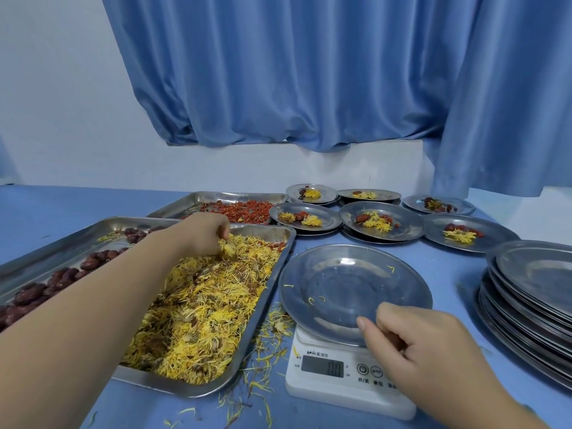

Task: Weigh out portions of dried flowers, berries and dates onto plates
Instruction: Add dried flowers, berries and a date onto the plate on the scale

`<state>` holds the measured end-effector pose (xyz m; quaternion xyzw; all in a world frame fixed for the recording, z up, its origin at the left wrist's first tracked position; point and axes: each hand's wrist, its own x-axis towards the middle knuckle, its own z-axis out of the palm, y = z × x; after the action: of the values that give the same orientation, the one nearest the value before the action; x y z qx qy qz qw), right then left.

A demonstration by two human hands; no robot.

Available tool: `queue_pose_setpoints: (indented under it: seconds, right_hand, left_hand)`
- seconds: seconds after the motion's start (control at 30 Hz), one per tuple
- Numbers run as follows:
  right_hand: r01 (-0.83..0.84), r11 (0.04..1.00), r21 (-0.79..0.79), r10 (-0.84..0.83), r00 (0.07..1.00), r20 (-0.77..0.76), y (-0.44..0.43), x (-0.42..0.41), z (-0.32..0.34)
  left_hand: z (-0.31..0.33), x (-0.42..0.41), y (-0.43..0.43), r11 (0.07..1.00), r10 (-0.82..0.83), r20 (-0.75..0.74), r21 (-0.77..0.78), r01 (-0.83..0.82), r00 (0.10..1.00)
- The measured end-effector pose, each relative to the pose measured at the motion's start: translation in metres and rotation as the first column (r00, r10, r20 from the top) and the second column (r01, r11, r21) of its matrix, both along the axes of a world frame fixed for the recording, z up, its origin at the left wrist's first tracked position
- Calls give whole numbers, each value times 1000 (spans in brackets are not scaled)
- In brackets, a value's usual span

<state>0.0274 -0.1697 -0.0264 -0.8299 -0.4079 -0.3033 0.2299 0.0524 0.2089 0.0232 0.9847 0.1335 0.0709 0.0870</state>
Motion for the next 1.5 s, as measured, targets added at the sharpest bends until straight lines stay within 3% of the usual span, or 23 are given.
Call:
queue_pose_setpoints:
  seconds: [0.33, 0.53, 0.77, 0.83, 0.97, 1.2, 1.37, 1.5]
  right_hand:
    - [-15, 999, 33, 17, 998, -67, -3, 1, -3]
    - [-19, 998, 57, 23, 997, -74, -4, 1, -3]
    - [-19, 997, 80, 26, 996, -81, -4, 1, -2]
    - [-17, 997, 80, 25, 996, -90, -5, 1, -1]
    - [-3, 997, 81, 12, 994, -109, -6, 2, -1]
    - [-14, 998, 63, 21, 992, -121, -5, 1, -2]
    - [-24, 997, 70, 31, 994, -106, -4, 0, -2]
    - [-28, 997, 79, 36, 994, -103, -5, 1, -2]
  left_hand:
    - [37, -16, -2, 972, 60, 226, -235, -5, 972]
    - [36, -22, -12, 931, 66, 145, -365, -9, 987]
    - [36, -20, -29, 836, 29, 173, -544, 71, 984]
    - [37, -16, -37, 852, -18, 173, -513, 105, 985]
    - [33, -8, -48, 965, -72, 54, -248, 83, 996]
    - [12, -13, -33, 997, -65, -177, -55, 56, 982]
    - [13, -18, -24, 998, -55, -138, -43, 50, 989]
    - [23, -24, -22, 992, -55, -24, -116, 52, 998]
